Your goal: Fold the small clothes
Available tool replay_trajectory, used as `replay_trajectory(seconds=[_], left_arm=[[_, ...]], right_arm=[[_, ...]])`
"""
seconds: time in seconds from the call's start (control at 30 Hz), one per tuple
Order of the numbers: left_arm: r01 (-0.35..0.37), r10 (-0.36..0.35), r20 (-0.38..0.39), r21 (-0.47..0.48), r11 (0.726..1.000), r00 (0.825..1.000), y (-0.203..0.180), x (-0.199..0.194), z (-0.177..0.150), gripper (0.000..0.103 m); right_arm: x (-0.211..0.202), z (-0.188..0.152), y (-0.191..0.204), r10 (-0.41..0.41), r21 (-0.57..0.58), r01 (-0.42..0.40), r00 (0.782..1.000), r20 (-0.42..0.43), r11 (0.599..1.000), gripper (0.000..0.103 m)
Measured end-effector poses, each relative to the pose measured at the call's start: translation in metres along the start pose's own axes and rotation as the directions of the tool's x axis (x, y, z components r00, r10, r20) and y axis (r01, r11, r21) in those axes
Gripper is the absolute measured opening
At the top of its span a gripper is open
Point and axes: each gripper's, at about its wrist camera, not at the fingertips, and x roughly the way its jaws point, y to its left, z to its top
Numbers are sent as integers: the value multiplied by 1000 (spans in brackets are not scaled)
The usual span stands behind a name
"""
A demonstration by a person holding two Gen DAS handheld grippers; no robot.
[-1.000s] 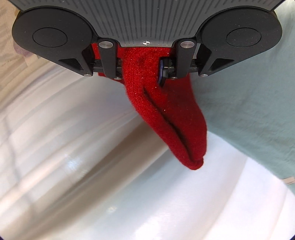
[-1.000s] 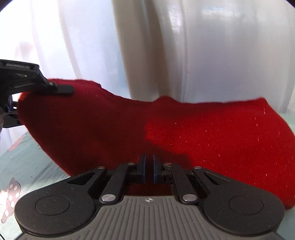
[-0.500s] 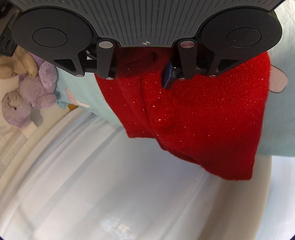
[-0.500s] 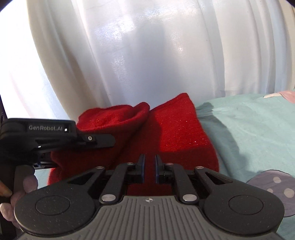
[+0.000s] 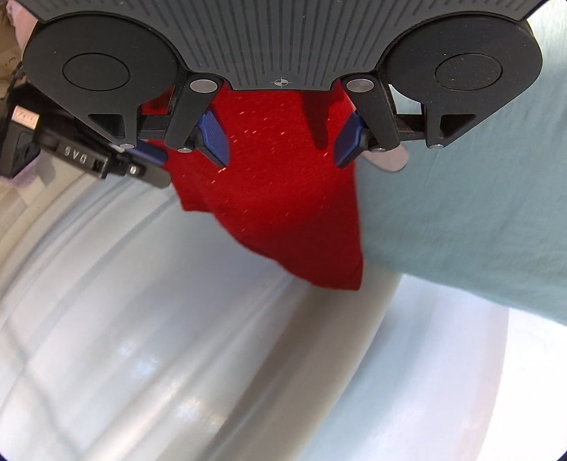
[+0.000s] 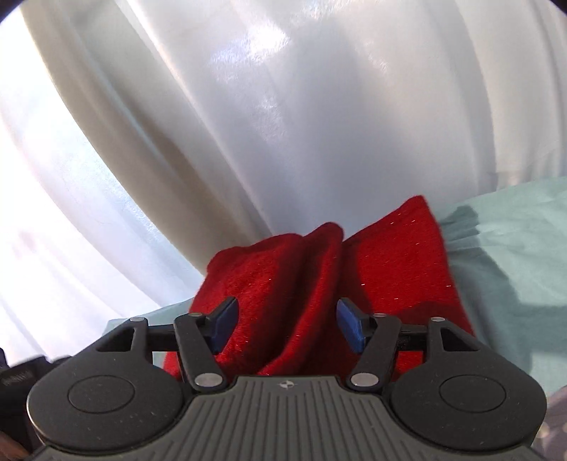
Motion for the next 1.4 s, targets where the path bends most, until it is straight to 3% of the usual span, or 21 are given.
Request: replay_trajectory(seconds=[0.1,0.2,0.23,0.27,0.3,0.4,0.5,0.53,0.6,0.63,0.7,0.77,0.8,0.83,0.93,1.03,1.1,1.17,1.2,1.3,1.4], left_arm=[[3,-3,-62,-15,1000,998,4,14,-10,70],[1,-1,-64,11,1000,998,4,14,-14,70],[-2,4,-61,24,1000,998,2,13,-13,70],[-2,4,-55,35,999,998,-1,15,-13,70],[0,1,-46,37,999,999,-2,13,-10,70],[2,-2,-2,43,999,1000,-7,5,-5,72],[-36,36,-1,62,997,999,-11,16,-3,72],[-32,34,-24,60,998,999,-11,23,-4,69],[-11,15,-69,47,999,998,-11,38,-10,75],[-30,33,-67,55,998,997,-12,42,-13,76],[-38,42,-62,60,997,997,-10,43,-14,76],[-25,26,-72,15,1000,997,-3,45,-12,76],[-21,22,-77,2,1000,997,0,45,-12,76],[-21,21,-79,-1,1000,997,1,46,-11,76],[-25,25,-78,7,1000,997,-1,45,-12,76],[-32,33,-75,11,999,997,-4,45,-13,77],[-39,40,-77,12,999,996,-4,45,-14,78],[-48,48,-73,7,999,996,-5,39,-13,78],[-43,43,-70,3,999,997,-5,34,-12,76],[-25,26,-45,33,999,999,-9,10,-12,75],[-22,26,-34,97,995,999,-15,-11,-20,76]], right_arm=[[28,5,7,37,0,-38,996,-86,999,62],[52,2,13,68,-2,-69,982,-174,998,57],[58,0,14,70,-4,-72,978,-199,997,46],[61,-3,17,65,-23,-71,976,-209,997,25],[61,-5,22,50,-68,-65,979,-199,996,17],[46,-10,37,-14,-212,-10,994,-112,977,14],[28,-10,29,-49,-197,39,998,-47,980,14],[28,-14,22,-79,-176,68,995,-54,982,14],[36,-25,10,-134,-185,117,988,-82,976,16],[36,-28,7,-122,-194,108,990,-65,975,16],[30,-25,9,-116,-195,103,991,-60,975,26],[21,-18,9,-136,-198,126,990,-39,972,58],[20,-15,6,-149,-185,140,988,-34,973,64],[21,-12,-1,-143,-162,134,988,-49,978,67],[38,-3,-23,-14,6,15,987,-159,1000,67],[51,3,-27,57,100,-40,983,-172,994,66],[60,6,-17,68,62,-57,980,-186,996,53],[60,3,4,34,-42,-42,984,-173,998,27],[56,1,16,-7,-130,-12,989,-147,991,26],[34,-3,58,-111,-398,103,994,2,912,22],[-4,-1,71,-112,-425,164,983,145,890,22]])
